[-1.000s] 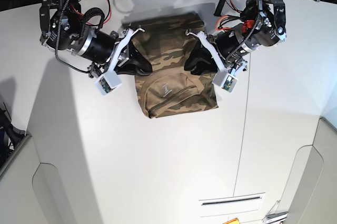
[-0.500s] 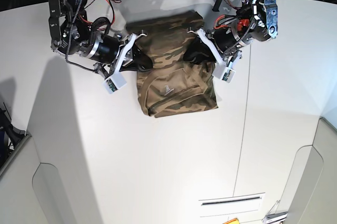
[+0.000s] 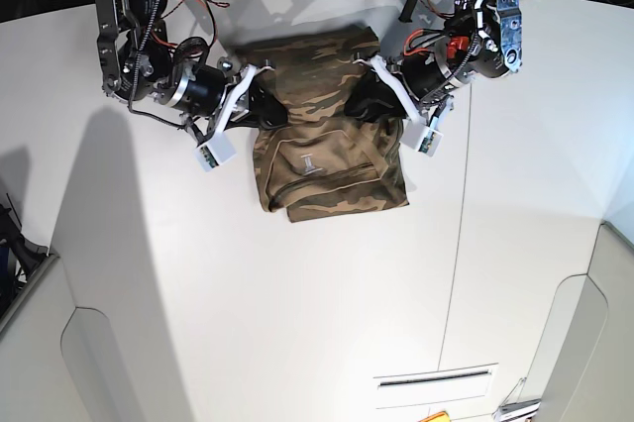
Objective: Fold the T-shirt properly
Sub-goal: 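Press and smooth the folded shirt's edges with both grippers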
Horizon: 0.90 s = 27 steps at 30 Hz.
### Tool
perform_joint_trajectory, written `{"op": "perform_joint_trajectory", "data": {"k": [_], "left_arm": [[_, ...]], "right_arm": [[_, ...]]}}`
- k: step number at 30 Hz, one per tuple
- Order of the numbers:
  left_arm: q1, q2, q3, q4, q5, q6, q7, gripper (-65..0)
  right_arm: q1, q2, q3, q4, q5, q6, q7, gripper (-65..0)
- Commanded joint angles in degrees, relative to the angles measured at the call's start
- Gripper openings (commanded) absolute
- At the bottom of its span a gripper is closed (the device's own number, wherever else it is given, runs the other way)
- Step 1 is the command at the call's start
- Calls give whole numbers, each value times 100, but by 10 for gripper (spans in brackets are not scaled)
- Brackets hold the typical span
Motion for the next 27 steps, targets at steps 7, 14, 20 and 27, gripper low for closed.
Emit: {"op": "perform_joint_trajectory", "data": {"k": [7, 14, 20, 27], "left_arm": [[-9, -4, 4, 33, 66, -20, 96, -489], [-9, -4, 4, 33, 63, -17, 94, -489], [-7, -7, 2, 297, -28, -20, 98, -489], [90, -4, 2, 1272, -116, -15, 474, -489]], "right_arm": [[44, 15, 2, 48, -20, 15, -39, -650], [44, 15, 2, 66, -20, 15, -39, -650], [42, 15, 85, 597, -20, 15, -173, -650], [-199, 17, 608, 1845, 87, 13, -616, -650]]}}
